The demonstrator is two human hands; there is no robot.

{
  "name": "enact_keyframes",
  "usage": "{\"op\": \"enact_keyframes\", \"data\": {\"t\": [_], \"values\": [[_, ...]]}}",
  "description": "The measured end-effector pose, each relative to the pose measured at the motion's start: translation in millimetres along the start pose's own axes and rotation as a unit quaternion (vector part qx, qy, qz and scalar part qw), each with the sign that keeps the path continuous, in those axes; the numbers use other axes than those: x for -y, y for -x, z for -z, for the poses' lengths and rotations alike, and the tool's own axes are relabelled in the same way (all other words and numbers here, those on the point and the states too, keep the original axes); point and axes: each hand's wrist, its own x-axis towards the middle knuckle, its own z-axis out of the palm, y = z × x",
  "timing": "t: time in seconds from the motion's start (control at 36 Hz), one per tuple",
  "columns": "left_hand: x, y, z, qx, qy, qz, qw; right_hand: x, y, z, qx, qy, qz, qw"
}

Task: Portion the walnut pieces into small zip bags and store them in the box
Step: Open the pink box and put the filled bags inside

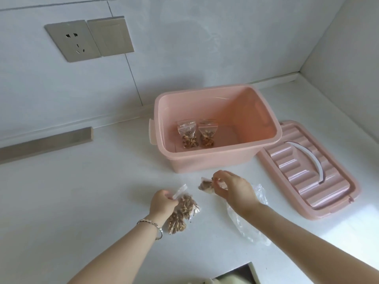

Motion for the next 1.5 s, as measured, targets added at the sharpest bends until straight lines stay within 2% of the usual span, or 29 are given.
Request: {"op": "enact_keyframes", "data": {"t": [0.11,0.28,0.42,0.56,0.64,0.72,0.89,1.0,1.17,1.28,1.33,1.42,1.44,1.5], "values": [[-7.1,8.2,5.3,0.036,0.031,-0.058,0.997,-5.2,8.8,35.5,0.002,-0.055,-0.054,0.997],[-38.7,49.9,28.9,0.082,0.095,-0.157,0.980,3.5,-3.8,86.6,-0.053,-0.118,-0.012,0.991],[-99.8,77.0,60.4,0.040,0.175,-0.263,0.948,4.1,-40.0,114.8,-0.118,-0.073,0.033,0.990],[-150.5,59.3,76.9,-0.028,0.157,-0.326,0.932,-2.7,-93.9,117.1,-0.085,-0.049,0.030,0.995],[-173.0,22.8,76.5,-0.065,0.130,-0.325,0.934,-10.1,-127.7,103.1,-0.032,-0.027,0.017,0.999],[-186.5,-28.7,65.7,-0.070,0.066,-0.299,0.950,-21.8,-158.4,79.3,0.032,0.002,-0.017,0.999],[-181.5,-100.8,34.0,-0.011,-0.057,-0.110,0.992,-43.2,-196.2,38.3,0.173,0.085,-0.051,0.980],[-173.4,-123.3,17.6,0.003,-0.059,-0.035,0.998,-51.5,-208.1,25.1,0.197,0.070,-0.073,0.975],[-176.6,-115.5,15.2,-0.002,-0.102,-0.053,0.993,-53.2,-204.5,28.5,0.167,0.045,-0.087,0.981],[-180.4,-85.9,36.1,-0.006,-0.159,-0.171,0.972,-39.2,-181.2,50.8,0.085,0.028,-0.039,0.995],[-176.0,-60.1,51.7,-0.046,-0.163,-0.263,0.950,-27.5,-160.5,61.3,0.014,-0.004,-0.001,1.000],[-152.2,-28.8,71.0,-0.150,-0.174,-0.384,0.894,-4.8,-121.3,71.1,-0.083,-0.069,0.071,0.992],[-141.2,-23.0,75.0,-0.170,-0.177,-0.388,0.889,2.9,-107.3,71.9,-0.100,-0.086,0.097,0.986],[-118.3,-17.5,77.6,-0.176,-0.167,-0.341,0.908,16.6,-80.1,67.2,-0.112,-0.112,0.137,0.978]]}}
